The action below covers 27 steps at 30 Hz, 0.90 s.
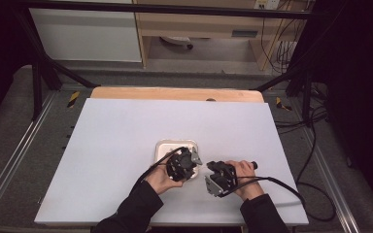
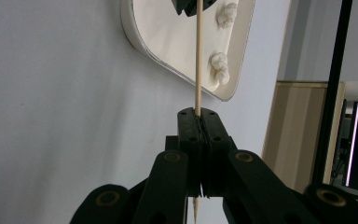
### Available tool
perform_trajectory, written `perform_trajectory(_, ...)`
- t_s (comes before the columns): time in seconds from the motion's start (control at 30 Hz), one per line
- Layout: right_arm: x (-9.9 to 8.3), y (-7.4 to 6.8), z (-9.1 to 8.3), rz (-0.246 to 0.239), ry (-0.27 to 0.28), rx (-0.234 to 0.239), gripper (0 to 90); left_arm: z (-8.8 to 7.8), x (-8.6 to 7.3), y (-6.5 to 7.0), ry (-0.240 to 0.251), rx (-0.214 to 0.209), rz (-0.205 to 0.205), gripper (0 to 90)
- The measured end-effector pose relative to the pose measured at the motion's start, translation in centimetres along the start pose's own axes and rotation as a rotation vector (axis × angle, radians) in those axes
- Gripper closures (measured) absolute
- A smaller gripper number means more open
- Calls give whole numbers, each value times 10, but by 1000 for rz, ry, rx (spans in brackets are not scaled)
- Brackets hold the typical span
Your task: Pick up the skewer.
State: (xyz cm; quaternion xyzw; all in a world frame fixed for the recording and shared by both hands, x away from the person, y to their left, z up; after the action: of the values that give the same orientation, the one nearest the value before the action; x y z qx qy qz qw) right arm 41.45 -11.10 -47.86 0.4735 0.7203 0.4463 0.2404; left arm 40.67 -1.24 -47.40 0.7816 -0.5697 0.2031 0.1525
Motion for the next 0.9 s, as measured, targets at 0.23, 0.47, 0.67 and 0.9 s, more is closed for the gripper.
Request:
perform_trajectory(0.23,-1,0,1,-12,-15,1,891,-3,-5,-1,-12,6,0,828)
perform_trajectory(0.47,-1,1,1,-22,-14,0,890,-3,-10,-2,-28,-12,-2,866)
perform_trajectory(0.67,0,1,1,-38,-15,4,890,-1,-11,1,-44,-16,7,886)
perform_trajectory(0.9,2,0,1,-30,-8,5,889,-1,-12,1,-52,-8,14,889)
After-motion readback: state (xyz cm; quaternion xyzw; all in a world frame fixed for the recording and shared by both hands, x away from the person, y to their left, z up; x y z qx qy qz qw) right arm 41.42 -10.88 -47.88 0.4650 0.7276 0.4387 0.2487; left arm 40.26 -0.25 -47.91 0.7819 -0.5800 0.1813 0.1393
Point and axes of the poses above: each handheld gripper's, and its own axes: z roughly forward along the jaws, x roughly out of its top, y roughly to its right, the point moved 9 cm from there along z, roughly forward along the jaws, and after that the axes turned 8 degrees about -x, right-handed, at the moved point
